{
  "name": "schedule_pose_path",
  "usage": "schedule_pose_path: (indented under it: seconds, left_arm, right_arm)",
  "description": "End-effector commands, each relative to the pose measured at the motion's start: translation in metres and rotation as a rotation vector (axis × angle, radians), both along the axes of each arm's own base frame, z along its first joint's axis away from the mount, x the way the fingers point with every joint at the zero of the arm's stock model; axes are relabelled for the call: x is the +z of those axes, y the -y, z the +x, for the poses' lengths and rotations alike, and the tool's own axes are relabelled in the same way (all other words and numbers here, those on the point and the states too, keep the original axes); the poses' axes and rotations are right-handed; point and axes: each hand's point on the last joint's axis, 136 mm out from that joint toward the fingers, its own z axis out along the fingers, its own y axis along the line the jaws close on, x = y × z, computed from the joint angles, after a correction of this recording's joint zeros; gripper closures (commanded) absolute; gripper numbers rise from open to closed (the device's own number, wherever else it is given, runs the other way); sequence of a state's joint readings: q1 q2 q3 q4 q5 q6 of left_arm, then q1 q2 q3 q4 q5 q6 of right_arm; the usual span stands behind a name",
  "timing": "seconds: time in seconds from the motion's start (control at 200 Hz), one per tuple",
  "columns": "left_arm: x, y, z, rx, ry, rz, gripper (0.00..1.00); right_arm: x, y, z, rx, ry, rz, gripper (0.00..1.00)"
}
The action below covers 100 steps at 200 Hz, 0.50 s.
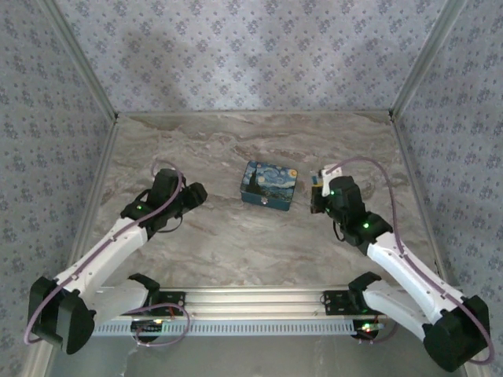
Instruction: Unlock the padlock with the key
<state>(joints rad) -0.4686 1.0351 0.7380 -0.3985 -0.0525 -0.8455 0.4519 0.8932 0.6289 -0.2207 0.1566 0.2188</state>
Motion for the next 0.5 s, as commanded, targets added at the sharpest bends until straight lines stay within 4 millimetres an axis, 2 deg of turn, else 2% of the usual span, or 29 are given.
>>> schedule_pose_path:
  seconds: [0.0, 0.095, 0.18, 0.255, 0.495]
  left_arm:
    - [-0.010, -0.011, -0.002, 0.024, -0.017, 0.036, 0.38]
    - [-0.013, -0.013, 0.000, 0.036, -0.023, 0.028, 0.38]
    - [-0.014, -0.014, 0.001, 0.043, -0.026, 0.025, 0.37]
    - [-0.014, -0.014, 0.002, 0.046, -0.028, 0.021, 0.37]
    - [-0.020, -0.014, 0.001, 0.050, -0.041, 0.017, 0.37]
  right_arm:
    - [-0.044, 0.030, -0.008, -0.177, -0.193, 0.082, 1.00]
    - [-0.070, 0.051, -0.006, -0.279, -0.297, 0.097, 1.00]
    - [-0.089, 0.059, -0.003, -0.330, -0.352, 0.114, 1.00]
    - [-0.094, 0.064, 0.006, -0.355, -0.347, 0.091, 1.00]
    - [-0.126, 0.071, 0.011, -0.408, -0.431, 0.053, 1.00]
